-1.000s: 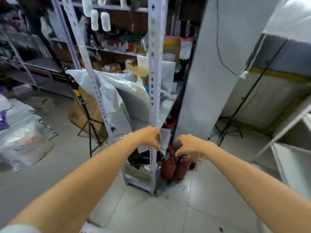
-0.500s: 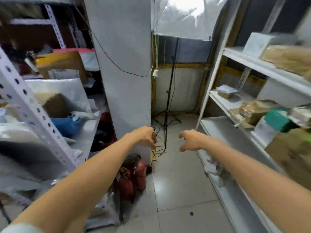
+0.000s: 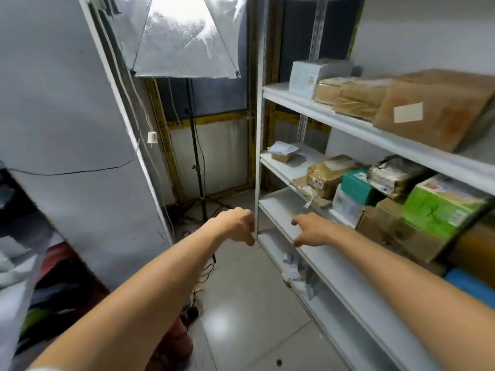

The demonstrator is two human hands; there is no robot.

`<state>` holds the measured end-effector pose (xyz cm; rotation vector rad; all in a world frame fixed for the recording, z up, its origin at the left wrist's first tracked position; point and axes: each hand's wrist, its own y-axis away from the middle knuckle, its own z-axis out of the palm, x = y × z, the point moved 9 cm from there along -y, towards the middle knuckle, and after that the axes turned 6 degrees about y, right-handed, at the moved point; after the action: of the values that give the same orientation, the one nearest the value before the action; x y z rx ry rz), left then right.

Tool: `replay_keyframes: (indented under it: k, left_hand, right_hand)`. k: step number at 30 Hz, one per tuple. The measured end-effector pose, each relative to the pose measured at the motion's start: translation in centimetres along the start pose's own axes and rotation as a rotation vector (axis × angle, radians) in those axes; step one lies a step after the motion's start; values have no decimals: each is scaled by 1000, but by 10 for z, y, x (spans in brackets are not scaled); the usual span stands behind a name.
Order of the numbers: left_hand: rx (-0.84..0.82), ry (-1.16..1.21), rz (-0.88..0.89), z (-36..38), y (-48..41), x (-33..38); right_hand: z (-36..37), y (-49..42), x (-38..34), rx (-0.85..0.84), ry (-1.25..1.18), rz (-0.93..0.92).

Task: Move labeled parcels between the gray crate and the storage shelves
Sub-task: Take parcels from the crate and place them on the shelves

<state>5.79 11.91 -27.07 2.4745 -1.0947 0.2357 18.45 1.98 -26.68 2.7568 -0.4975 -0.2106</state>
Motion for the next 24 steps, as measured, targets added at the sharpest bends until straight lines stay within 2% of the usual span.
replay_keyframes:
  k: [6, 15, 24]
  left_hand:
    - [-34, -96, 112, -24, -81, 19]
    - [-99, -167, 288, -68, -211, 24]
    - [-218, -299, 410, -55, -314, 48]
  right_hand:
    - [-10, -45, 41, -14, -46, 98]
    - [-52, -135, 88, 29, 22, 285]
    - [-45, -180, 149, -28, 34, 503]
